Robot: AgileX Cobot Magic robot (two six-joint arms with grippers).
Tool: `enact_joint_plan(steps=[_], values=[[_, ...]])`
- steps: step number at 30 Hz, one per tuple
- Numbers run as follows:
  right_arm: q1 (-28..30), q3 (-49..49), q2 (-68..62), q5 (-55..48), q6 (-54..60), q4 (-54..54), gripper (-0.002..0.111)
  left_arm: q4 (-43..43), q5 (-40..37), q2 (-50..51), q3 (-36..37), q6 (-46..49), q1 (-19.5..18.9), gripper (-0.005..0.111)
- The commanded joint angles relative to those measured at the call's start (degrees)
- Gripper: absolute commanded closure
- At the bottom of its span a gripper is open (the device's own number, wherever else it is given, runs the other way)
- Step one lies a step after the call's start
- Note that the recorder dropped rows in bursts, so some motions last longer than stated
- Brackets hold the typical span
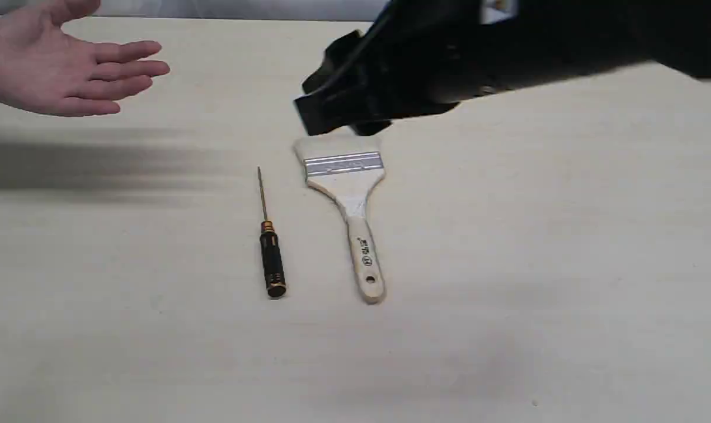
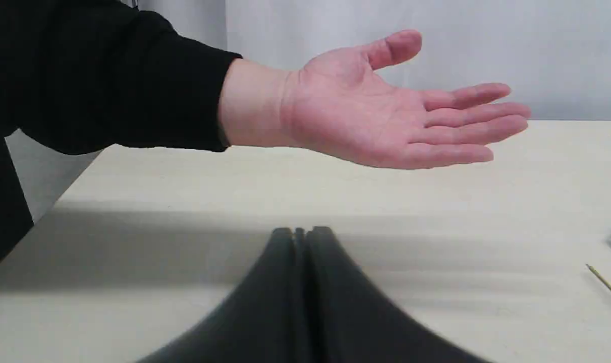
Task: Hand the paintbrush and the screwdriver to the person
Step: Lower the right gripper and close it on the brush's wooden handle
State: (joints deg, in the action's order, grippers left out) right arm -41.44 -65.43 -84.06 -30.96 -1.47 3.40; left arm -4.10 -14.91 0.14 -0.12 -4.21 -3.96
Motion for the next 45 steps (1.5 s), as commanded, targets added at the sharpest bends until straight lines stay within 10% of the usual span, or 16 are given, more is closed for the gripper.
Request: enact_joint_plan(steps=[1,34,42,45], values=[[-0.1,-10.8,-11.2,-14.5,-6.8,-8.2,0.054,0.1,0.6,-0.1,0.1,-0.1,0.3,0.107],[2.3,-20.5,-43.2,-14.6,-28.2,-16.0,0.054,0.3,0.5,-0.1,0.1,-0.1,0.3,0.107],[2.3,-20.5,-43.2,-12.4,-27.5,-16.5,0.103,0.2,0.6,-0.1,0.1,-0.1,0.3,0.107],[2.3,-20.5,-42.7,-12.5,-27.2,-17.8,0.104,-0.1,0.6,-0.1,0.1,-0.1,0.3,0.107]])
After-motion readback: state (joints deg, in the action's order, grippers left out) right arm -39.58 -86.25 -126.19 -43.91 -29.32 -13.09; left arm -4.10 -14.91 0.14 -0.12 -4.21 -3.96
